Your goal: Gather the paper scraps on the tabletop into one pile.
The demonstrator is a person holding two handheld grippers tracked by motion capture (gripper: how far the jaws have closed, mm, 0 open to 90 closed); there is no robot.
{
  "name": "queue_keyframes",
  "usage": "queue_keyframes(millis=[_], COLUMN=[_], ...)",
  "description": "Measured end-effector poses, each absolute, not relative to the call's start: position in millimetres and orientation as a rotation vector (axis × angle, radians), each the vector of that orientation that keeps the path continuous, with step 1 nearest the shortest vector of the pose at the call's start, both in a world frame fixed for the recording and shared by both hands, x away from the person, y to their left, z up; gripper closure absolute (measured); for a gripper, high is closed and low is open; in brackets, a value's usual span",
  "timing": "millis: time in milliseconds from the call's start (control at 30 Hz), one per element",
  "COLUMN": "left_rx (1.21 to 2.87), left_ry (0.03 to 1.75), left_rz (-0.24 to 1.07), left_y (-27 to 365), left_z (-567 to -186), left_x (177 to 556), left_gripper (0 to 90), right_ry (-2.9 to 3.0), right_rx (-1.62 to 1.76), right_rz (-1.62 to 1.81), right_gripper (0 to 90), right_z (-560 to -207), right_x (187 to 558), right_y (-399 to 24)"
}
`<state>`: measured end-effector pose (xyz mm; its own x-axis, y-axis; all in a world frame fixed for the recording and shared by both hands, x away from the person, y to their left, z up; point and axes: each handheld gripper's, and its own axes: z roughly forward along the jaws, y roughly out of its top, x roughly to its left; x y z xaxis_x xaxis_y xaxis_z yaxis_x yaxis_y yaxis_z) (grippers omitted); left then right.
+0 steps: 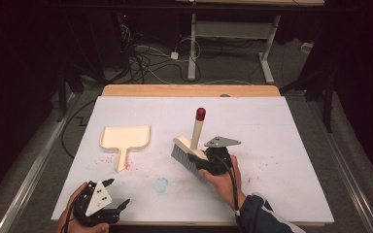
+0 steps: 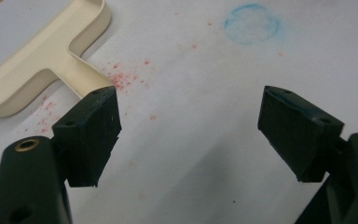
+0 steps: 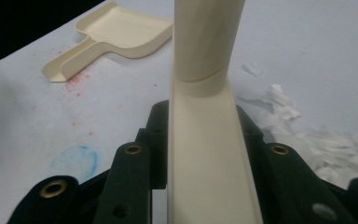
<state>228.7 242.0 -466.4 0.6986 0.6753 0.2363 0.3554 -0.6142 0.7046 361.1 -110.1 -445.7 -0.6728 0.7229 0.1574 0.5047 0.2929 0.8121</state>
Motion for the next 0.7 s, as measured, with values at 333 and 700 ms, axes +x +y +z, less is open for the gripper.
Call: queue_keyframes(millis=[333, 700], left_rx=[2.258, 2.248], left_ry=[0.790, 0.786], left_rz=[0.652, 0.648], left_y=[241, 241], left_z=[-466, -465], left_x=[228, 230], left_gripper=[20.3, 20.2], right_ry=[2.229, 2.126], right_rx=[1.188, 1.211], right_rz=[1.248, 1.347], right_gripper=[67.5, 67.5], right_z=[-440, -426], right_x=[366, 376], right_y=[-137, -110])
